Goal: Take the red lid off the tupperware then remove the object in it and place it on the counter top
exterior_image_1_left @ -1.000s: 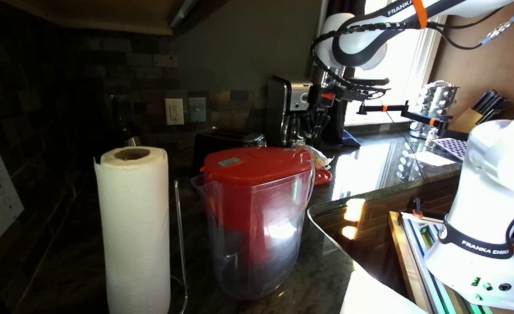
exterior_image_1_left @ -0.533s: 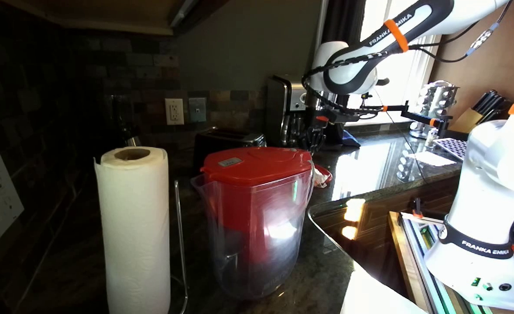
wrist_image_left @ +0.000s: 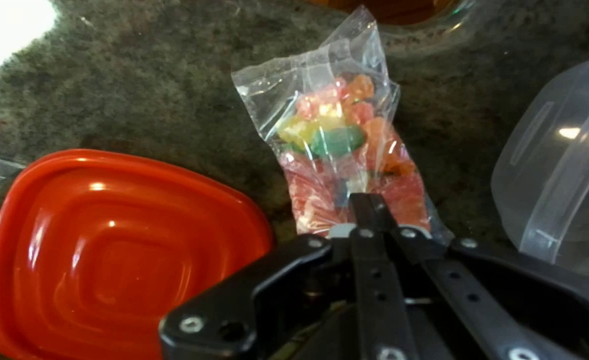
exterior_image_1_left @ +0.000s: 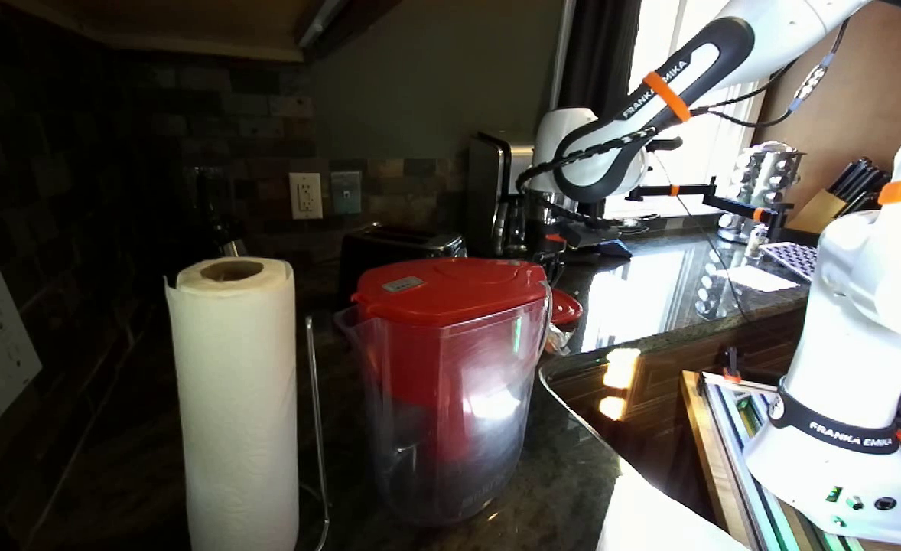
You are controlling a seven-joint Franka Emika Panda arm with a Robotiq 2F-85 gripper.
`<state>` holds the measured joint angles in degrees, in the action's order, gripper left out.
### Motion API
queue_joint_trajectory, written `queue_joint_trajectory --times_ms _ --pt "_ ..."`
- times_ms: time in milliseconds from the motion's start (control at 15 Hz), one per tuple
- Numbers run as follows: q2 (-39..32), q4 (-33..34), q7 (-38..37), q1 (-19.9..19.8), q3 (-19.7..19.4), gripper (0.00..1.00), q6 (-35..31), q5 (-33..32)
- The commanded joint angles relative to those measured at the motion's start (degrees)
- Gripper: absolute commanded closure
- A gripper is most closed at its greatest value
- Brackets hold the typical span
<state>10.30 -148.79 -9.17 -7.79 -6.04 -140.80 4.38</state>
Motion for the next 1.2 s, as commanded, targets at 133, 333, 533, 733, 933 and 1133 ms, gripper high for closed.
queue_joint_trajectory --times_ms 133,333,533,733,933,1133 --pt "-2.42 -0.09 1.31 0.61 -0.26 0.74 -2.96 1.55" --pt "-2.68 0.08 1.07 0.47 -0.28 0.6 -3.21 1.25" --pt "-0.5 -0.62 1.74 0.44 -0.34 0.38 -2.8 1.05" --pt "3.14 -1.92 1.96 0.12 -0.18 0.16 -3.11 -0.44" --pt "7.73 -3.04 1.46 -0.4 0.22 0.0 -3.76 -2.16" --pt "12.13 -3.64 1.26 -1.14 0.49 0.0 -3.57 -3.83"
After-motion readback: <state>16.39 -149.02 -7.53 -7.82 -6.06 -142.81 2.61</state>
